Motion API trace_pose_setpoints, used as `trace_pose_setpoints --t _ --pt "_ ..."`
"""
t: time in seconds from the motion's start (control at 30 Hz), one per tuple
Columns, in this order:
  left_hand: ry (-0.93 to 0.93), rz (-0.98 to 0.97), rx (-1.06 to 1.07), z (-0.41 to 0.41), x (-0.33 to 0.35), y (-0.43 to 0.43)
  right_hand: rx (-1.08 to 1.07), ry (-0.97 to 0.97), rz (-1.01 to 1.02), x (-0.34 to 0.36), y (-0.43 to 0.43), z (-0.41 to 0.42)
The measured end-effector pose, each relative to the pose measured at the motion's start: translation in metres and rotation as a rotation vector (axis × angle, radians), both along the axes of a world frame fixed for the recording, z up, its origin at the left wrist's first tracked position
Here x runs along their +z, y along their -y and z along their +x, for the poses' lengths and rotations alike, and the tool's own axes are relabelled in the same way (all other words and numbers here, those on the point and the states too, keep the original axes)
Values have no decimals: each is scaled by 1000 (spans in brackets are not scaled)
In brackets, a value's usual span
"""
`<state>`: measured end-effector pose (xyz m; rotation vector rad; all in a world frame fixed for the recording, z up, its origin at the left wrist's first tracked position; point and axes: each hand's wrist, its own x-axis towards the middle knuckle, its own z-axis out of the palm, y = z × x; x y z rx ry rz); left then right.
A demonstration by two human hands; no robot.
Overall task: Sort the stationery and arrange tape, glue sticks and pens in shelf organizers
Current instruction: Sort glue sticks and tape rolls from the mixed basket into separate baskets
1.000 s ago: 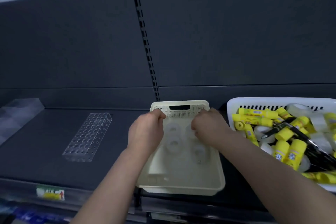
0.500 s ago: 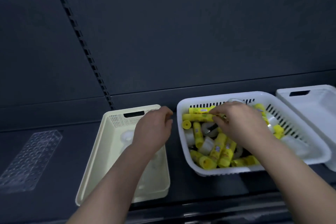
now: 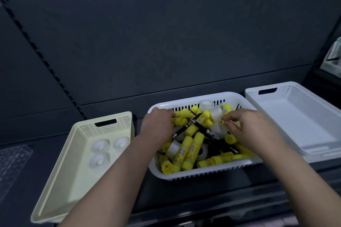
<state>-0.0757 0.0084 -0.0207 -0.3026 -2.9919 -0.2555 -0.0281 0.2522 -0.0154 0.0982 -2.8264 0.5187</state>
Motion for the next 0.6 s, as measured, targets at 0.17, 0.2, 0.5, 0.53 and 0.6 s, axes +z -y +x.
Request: trace_pose_setpoints --t 0.17,0.2,0.5,0.53,0.6 --pt "49 -69 25 -16 -12 -4 -106 -62 37 1 -17 -4" --pt "42 -85 18 -19 -14 -4 -126 -57 43 1 -22 -5" --pt "-231 313 96 -12 -4 -18 -125 67 19 1 -31 -34" --pt "-249 403 111 -8 2 -23 -121 108 38 2 -27 -41" --pt "-218 526 139 -2 14 -34 -97 209 99 4 -18 -51"
